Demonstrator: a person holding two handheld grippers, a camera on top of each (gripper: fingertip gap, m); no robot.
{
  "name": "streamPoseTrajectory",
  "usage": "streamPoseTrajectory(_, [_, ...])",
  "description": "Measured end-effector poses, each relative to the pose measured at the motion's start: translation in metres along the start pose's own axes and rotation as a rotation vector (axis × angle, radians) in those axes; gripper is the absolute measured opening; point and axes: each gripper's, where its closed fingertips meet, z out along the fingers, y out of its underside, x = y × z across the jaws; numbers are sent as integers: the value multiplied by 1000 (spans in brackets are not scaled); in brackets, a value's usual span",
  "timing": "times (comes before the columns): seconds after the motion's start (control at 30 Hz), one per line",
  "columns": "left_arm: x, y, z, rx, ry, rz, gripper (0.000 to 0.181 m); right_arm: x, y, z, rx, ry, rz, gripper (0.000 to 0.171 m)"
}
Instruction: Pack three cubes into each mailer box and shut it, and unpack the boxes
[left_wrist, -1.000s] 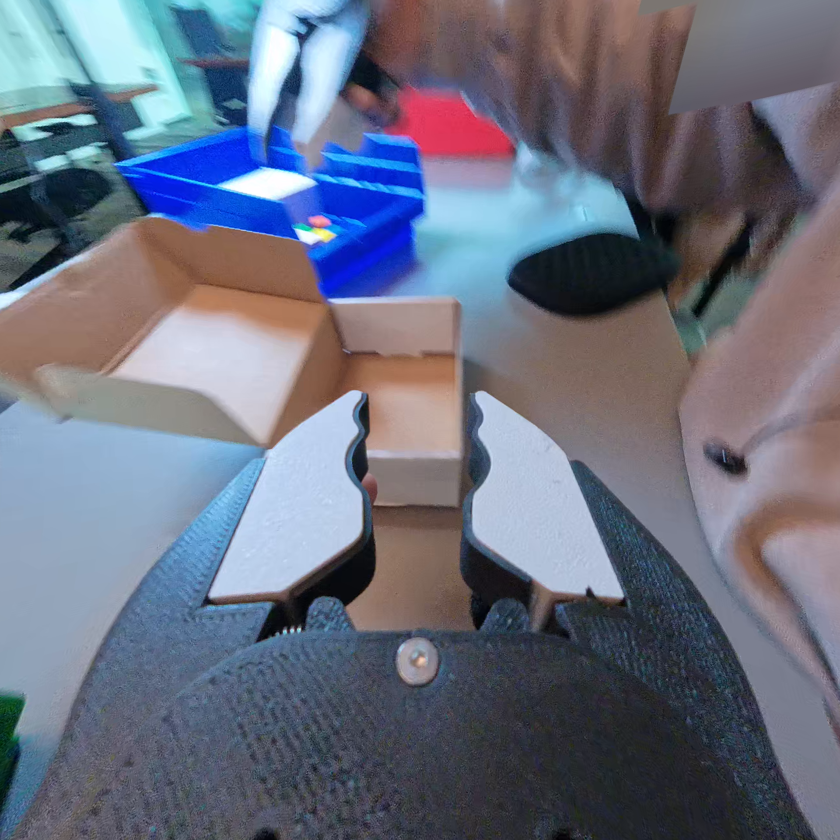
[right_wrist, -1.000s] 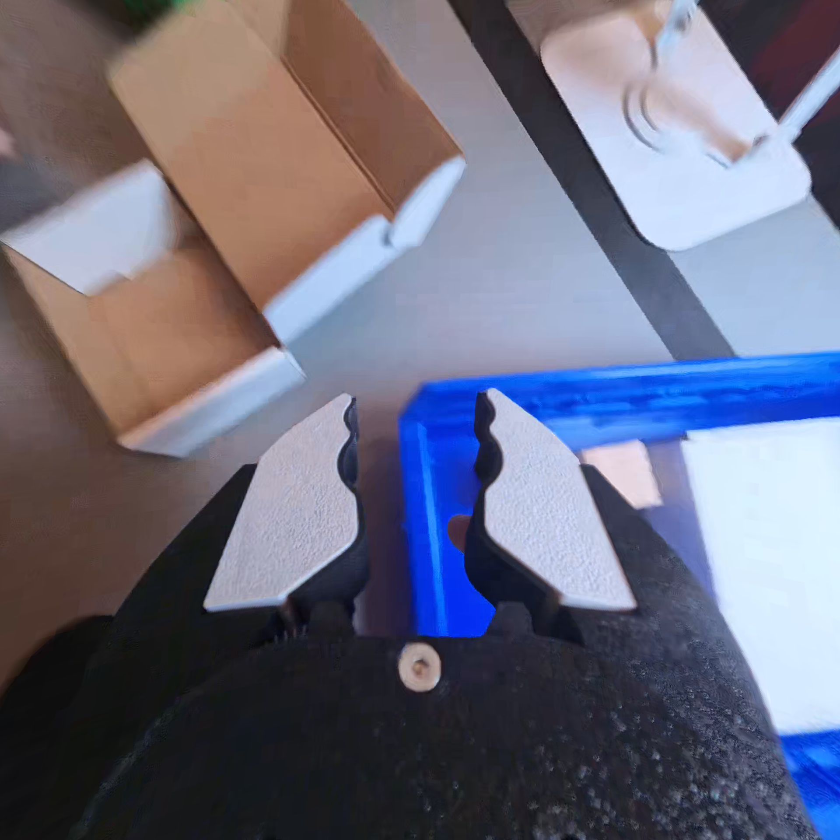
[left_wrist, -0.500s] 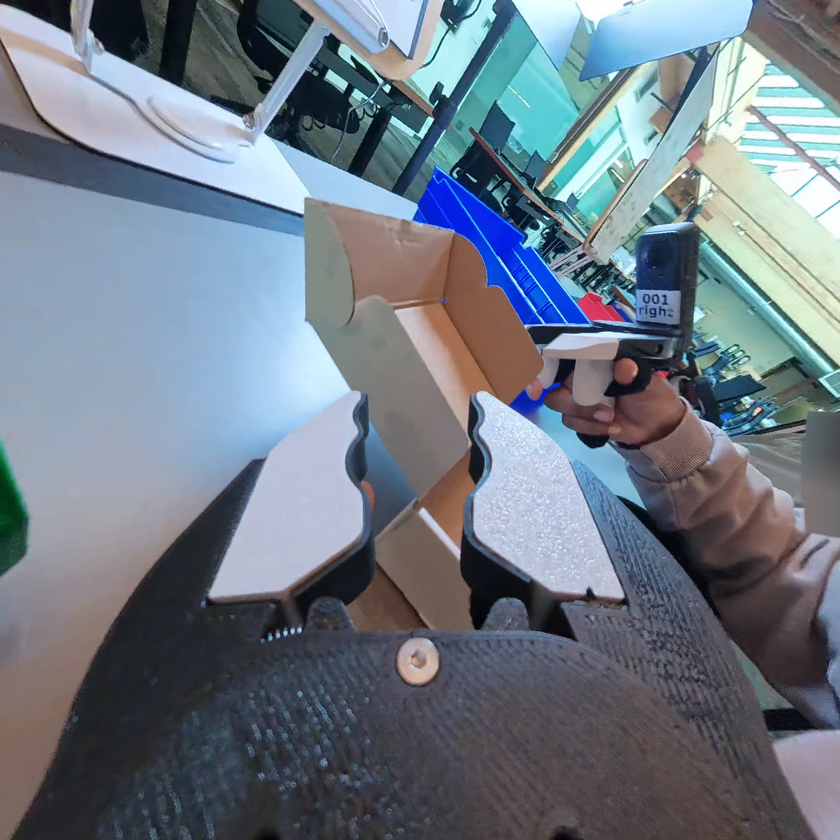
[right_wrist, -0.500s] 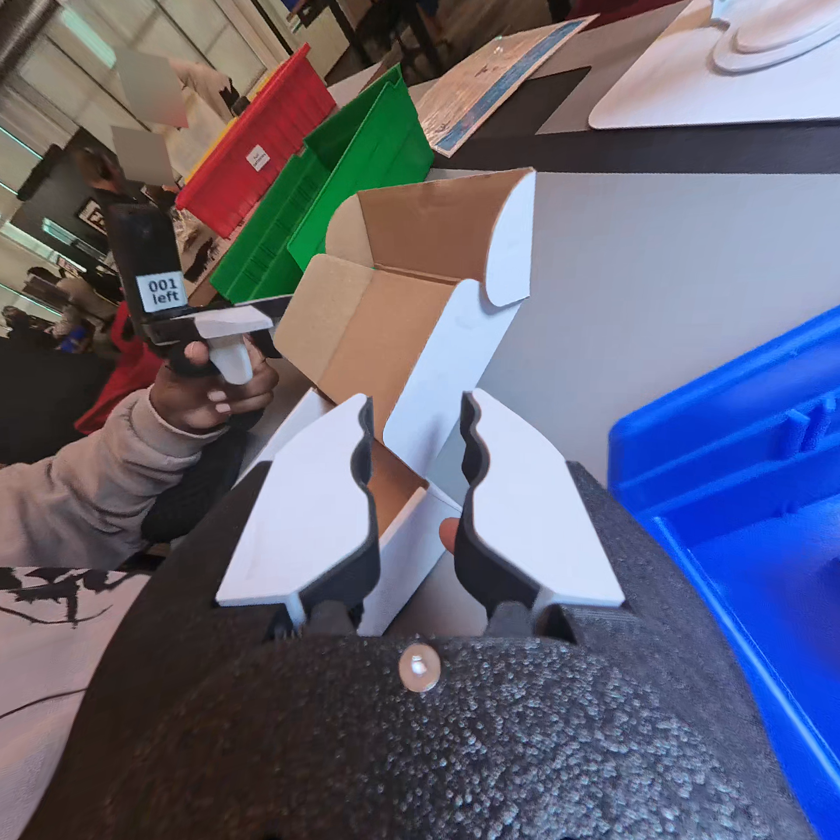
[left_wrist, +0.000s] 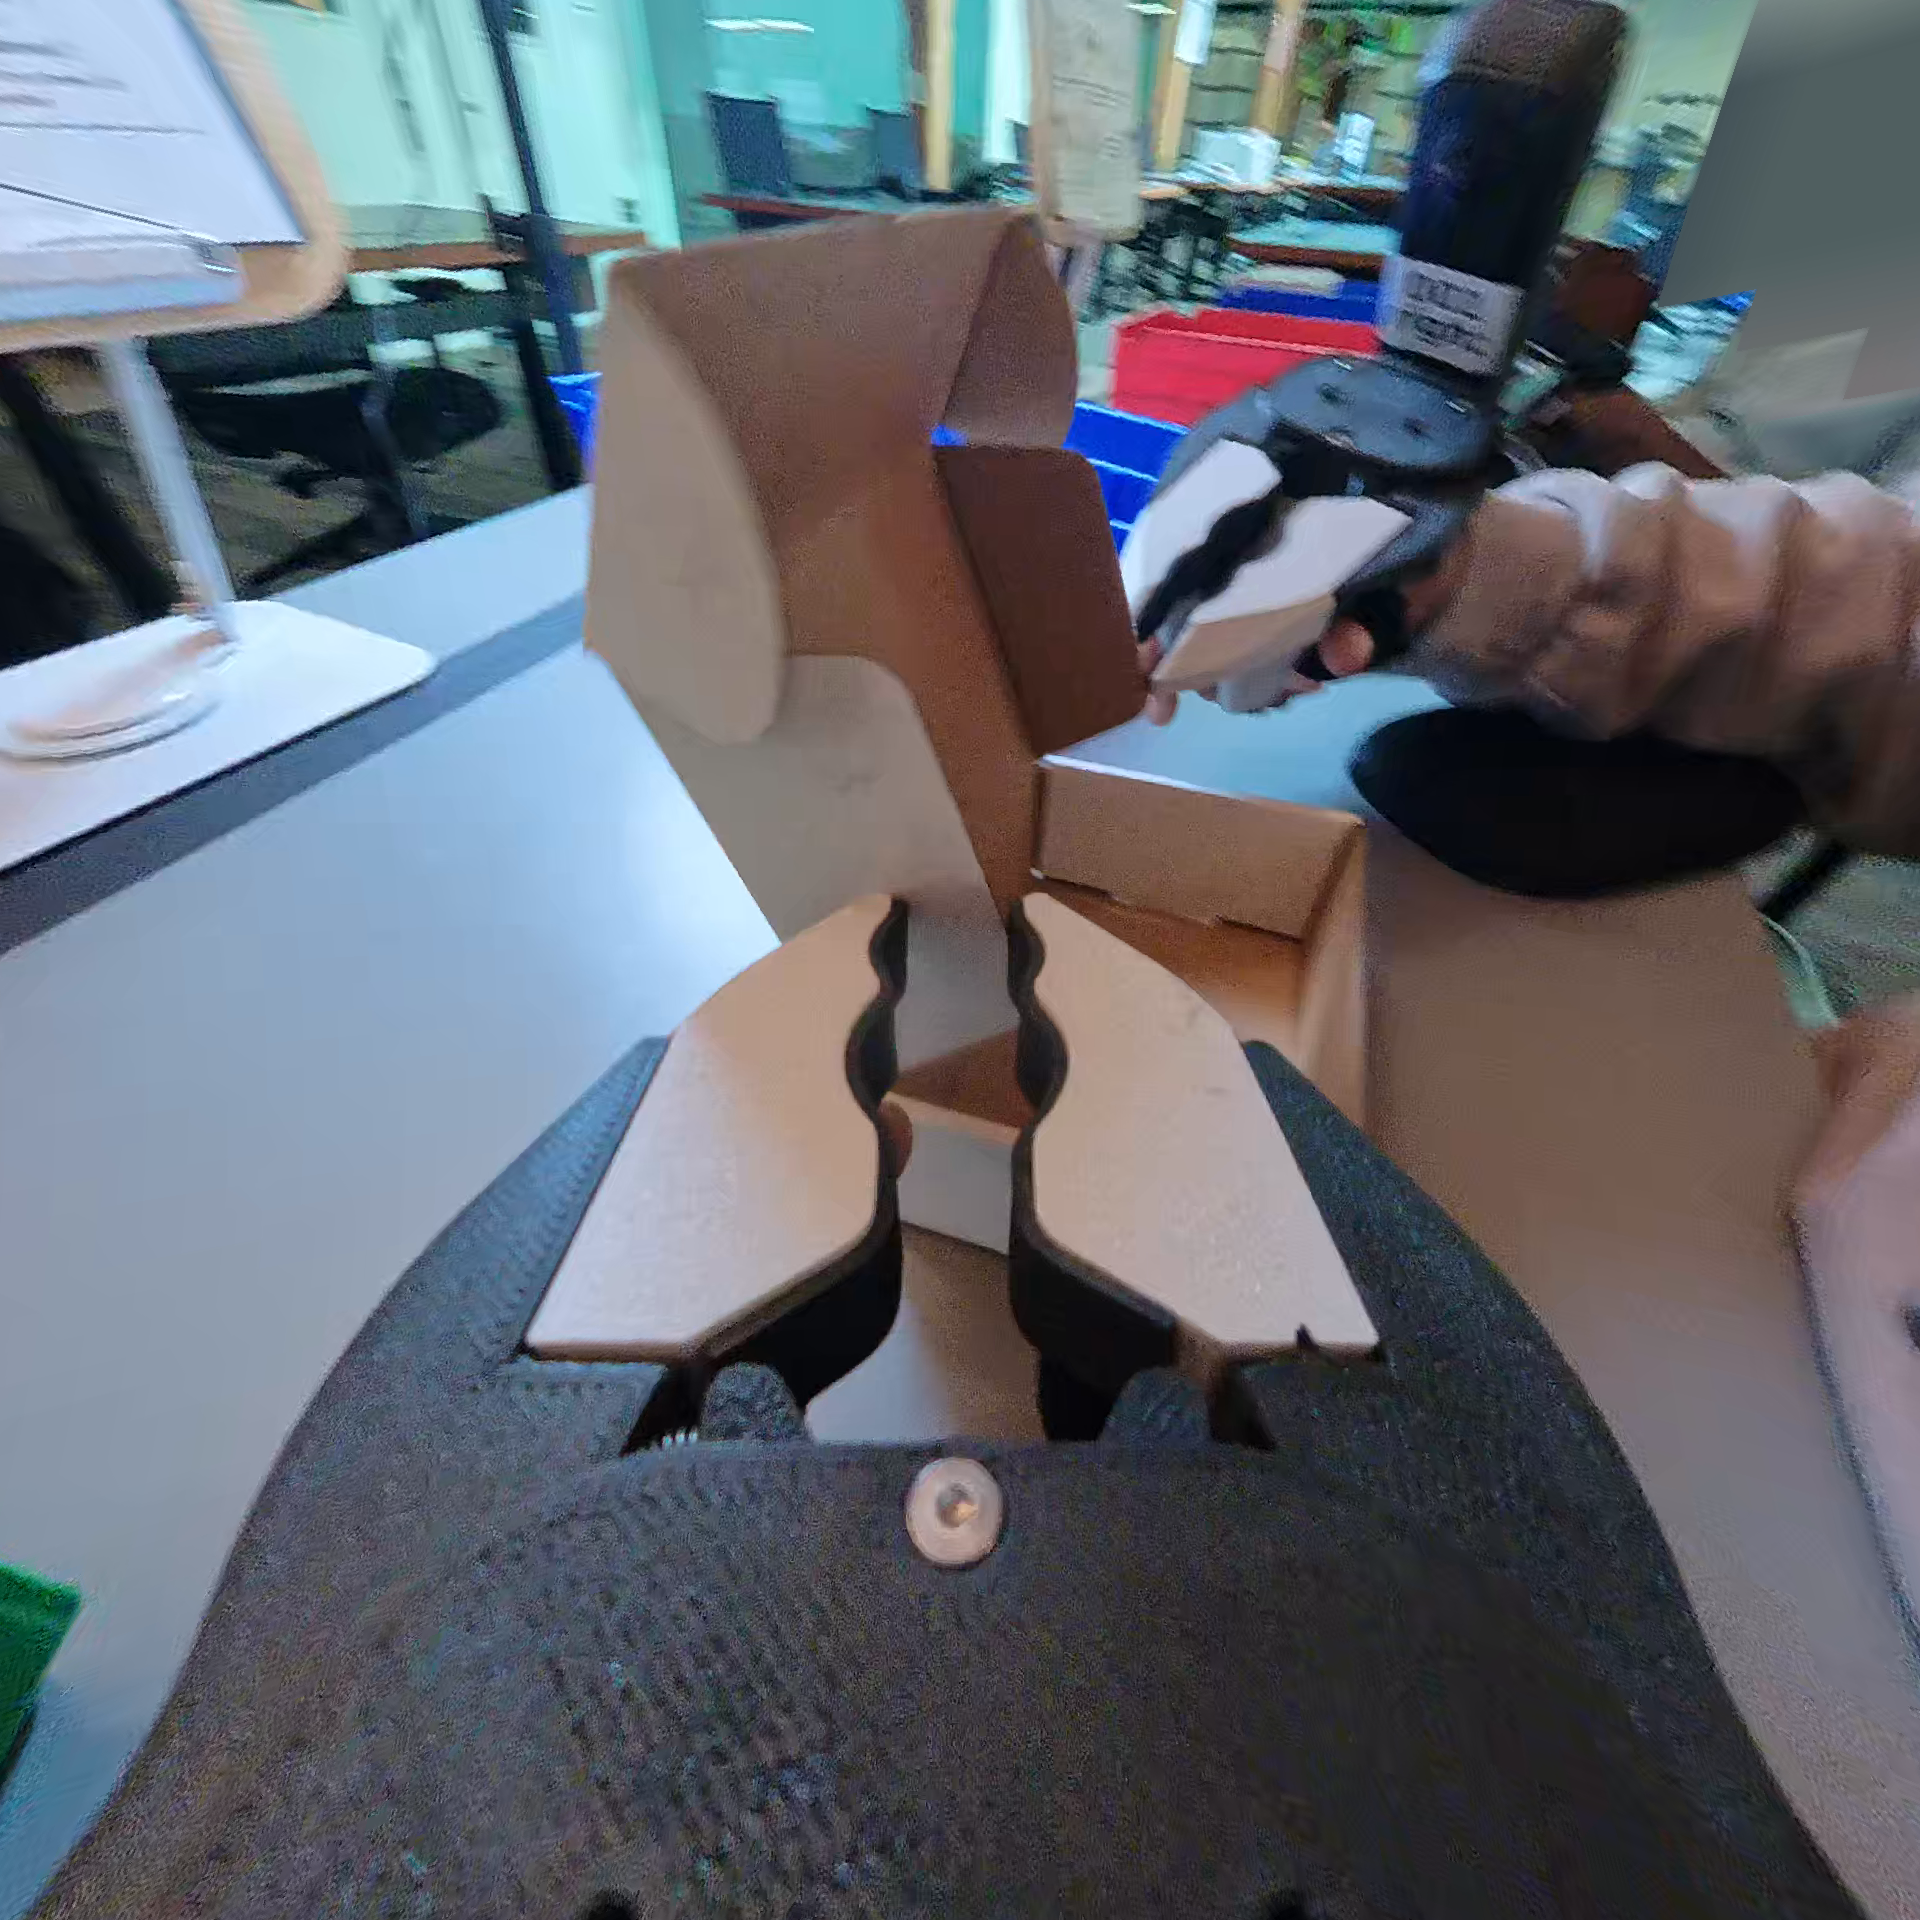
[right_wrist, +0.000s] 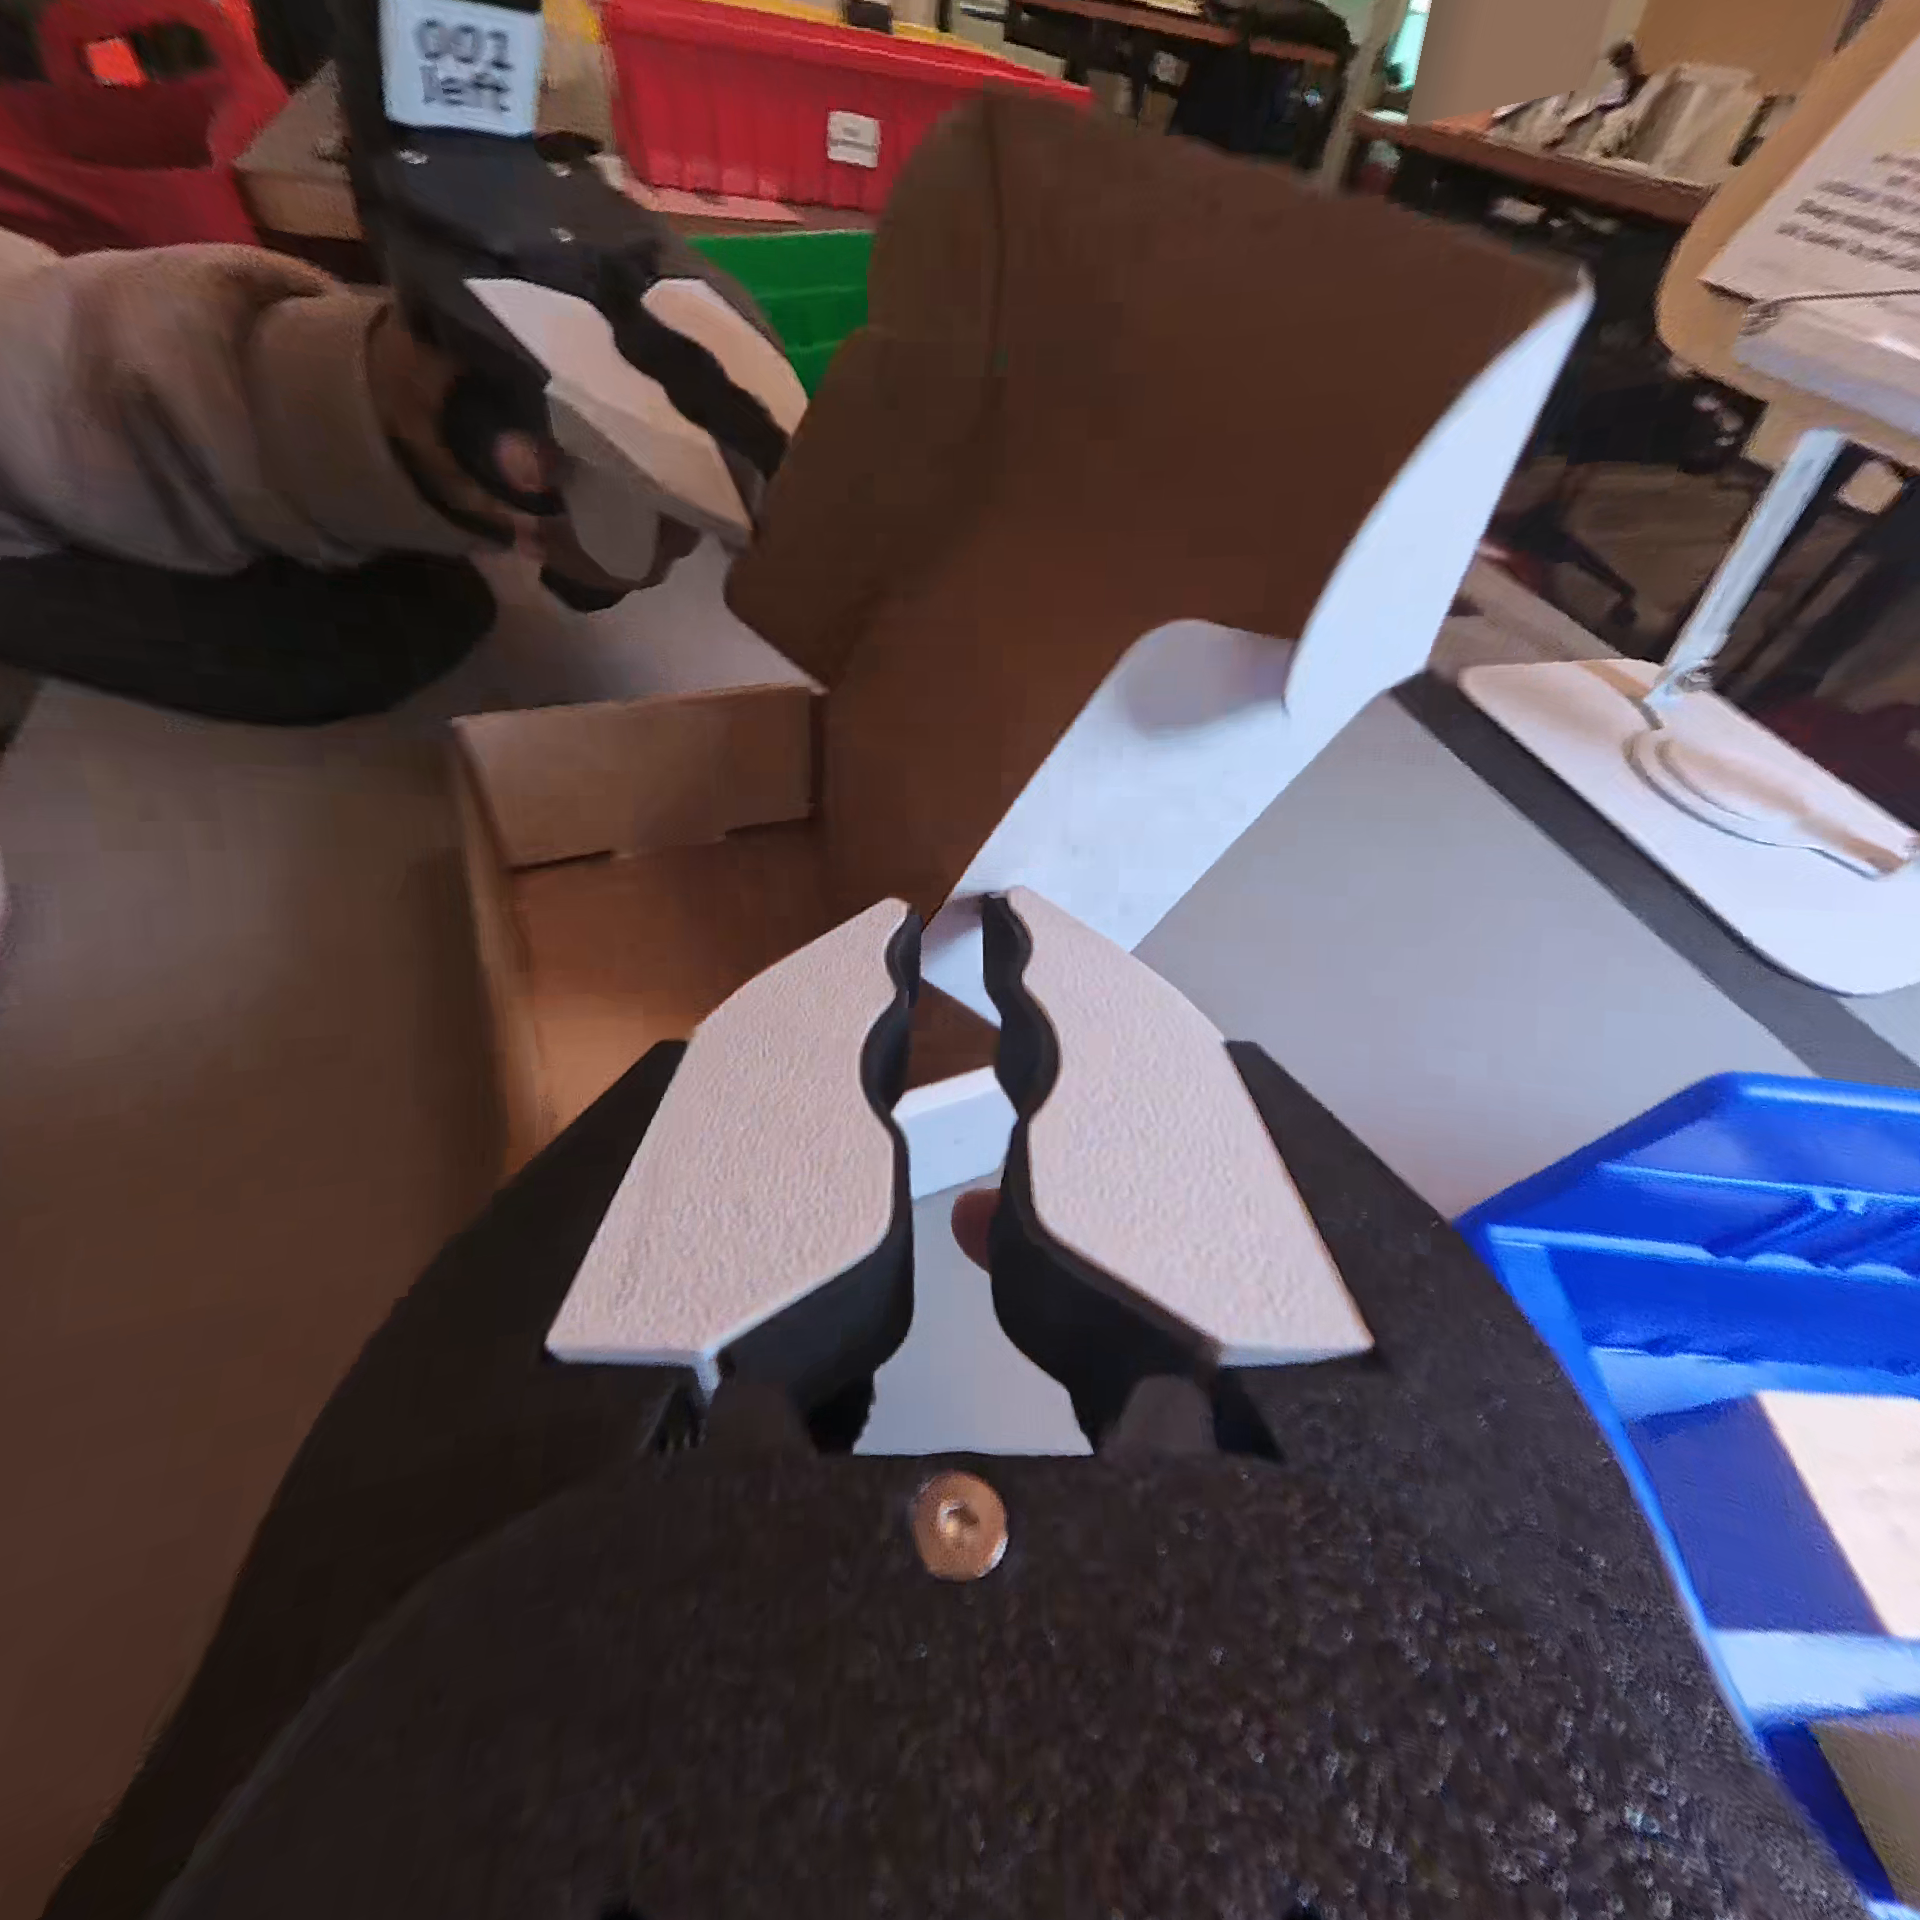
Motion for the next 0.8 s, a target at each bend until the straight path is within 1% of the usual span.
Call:
streamPoseTrajectory(0.03, [8, 4, -3, -14, 42, 20, 16, -10, 4, -3, -17, -60, -1, 8])
streamPoseTrajectory(0.1, [14, 12, -7, -35, 47, 76, 22, -22, 13, -7, -51, -113, -28, 7])
streamPoseTrajectory(0.17, [19, 16, -10, -54, 78, 98, 24, -33, 18, -13, -69, -186, -37, 15])
streamPoseTrajectory(0.23, [26, 15, -16, -42, 161, 64, 23, -31, 18, -23, -84, -234, -7, 23])
streamPoseTrajectory(0.4, [11, 12, -21, -24, 149, 22, 19, 12, 5, -40, -97, -146, -49, 36])
streamPoseTrajectory(0.47, [11, 14, -19, -32, 152, 20, 18, 28, -1, -36, -130, -119, -82, 42])
streamPoseTrajectory(0.53, [12, 18, -15, -45, 151, 27, 18, 32, -7, -25, -143, -163, -71, 46])
streamPoseTrajectory(0.6, [15, 20, -13, -57, 152, 44, 18, 21, -11, -12, -156, -287, -38, 47])
streamPoseTrajectory(0.7, [19, 23, -14, -74, 167, 62, 19, 5, -9, -1, -209, -416, -52, 47])
streamPoseTrajectory(0.8, [27, 24, -24, -93, 246, 71, 22, -2, -5, 0, -243, -444, -92, 41])
